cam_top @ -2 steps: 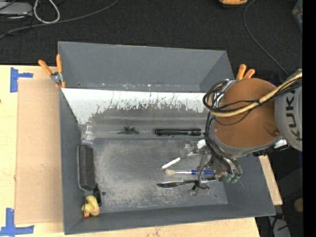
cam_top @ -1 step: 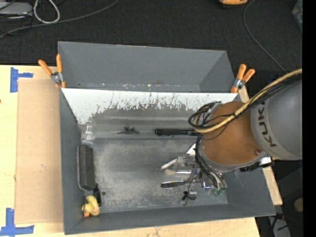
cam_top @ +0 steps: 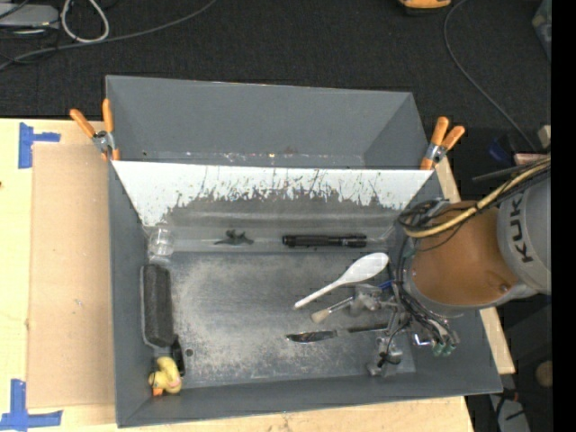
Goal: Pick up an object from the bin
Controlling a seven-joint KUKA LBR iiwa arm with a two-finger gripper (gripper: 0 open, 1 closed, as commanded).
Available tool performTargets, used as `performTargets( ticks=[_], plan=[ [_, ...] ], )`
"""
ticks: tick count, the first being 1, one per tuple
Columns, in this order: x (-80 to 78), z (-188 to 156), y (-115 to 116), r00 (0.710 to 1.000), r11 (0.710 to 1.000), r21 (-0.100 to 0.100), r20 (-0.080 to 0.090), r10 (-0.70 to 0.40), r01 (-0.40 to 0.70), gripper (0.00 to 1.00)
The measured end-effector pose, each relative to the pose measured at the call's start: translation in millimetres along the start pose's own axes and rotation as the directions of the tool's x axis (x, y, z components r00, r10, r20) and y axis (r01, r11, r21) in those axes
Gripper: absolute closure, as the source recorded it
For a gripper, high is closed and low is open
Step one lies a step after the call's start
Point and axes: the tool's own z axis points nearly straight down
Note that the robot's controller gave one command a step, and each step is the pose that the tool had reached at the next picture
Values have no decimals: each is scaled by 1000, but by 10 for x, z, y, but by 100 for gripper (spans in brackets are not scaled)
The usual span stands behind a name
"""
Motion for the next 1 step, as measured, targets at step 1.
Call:
performTargets(
  ticks=[1],
  plan=[
    [-128, -26, -142, 992, 992, -8, -7, -124, 124, 0]
  ],
)
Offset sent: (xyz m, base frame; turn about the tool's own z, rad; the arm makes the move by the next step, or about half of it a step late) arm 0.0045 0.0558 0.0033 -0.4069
